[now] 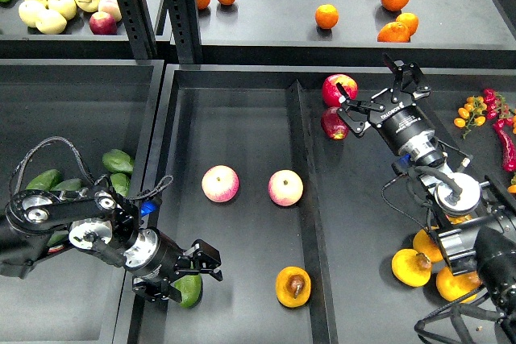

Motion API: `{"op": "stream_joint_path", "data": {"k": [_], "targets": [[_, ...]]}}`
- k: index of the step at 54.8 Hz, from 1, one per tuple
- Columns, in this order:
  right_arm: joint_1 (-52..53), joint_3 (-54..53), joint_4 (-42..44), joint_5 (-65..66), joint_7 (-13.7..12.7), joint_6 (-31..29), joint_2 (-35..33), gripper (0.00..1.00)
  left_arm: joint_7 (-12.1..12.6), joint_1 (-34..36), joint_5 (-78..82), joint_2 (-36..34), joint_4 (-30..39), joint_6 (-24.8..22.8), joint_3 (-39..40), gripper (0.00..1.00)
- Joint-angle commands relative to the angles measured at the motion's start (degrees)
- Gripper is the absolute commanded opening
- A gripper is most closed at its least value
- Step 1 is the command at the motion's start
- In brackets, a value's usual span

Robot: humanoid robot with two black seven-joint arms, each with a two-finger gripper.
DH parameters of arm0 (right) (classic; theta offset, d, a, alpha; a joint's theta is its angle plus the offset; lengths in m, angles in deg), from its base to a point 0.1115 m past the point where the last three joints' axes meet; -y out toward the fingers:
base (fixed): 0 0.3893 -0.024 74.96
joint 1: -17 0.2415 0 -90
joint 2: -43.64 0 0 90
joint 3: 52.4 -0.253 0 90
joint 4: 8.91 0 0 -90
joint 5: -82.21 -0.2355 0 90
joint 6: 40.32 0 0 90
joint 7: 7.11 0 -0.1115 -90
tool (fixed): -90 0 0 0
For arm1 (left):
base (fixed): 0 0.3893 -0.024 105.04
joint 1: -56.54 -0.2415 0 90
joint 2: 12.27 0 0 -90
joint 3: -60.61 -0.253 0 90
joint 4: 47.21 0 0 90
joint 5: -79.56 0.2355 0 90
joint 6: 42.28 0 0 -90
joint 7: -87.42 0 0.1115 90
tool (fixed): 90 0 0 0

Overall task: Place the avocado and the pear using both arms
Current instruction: 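Close the left gripper around the green avocado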

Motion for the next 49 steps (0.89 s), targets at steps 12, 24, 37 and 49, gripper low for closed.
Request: {"op": "stream_joint_path", "data": {"k": [12,24,37,49], "targets": [[-0.5,0.0,-0.4,0.0,0.0,0.0,0.0,1.0,0.0,-2.2,3.6,1.0,-3.1,0.0,0.8,0.95],[-0.8,0.0,-0.5,0.0,0.0,0.0,0.0,1.0,0.0,-3.0,3.7,3.9,-6.7,0.0,1.0,0.96],[-1.4,0.0,-0.8,0.0,0.0,0.0,0.0,1.0,0.0,-3.7,3.9,6.1,-8.7,0.0,1.1,0.96],[-2.0,0.0,-1.5,0.0,0.0,0.0,0.0,1.0,0.0,-3.9,5.2,7.0,-10.2,0.0,1.1,0.95]]}}
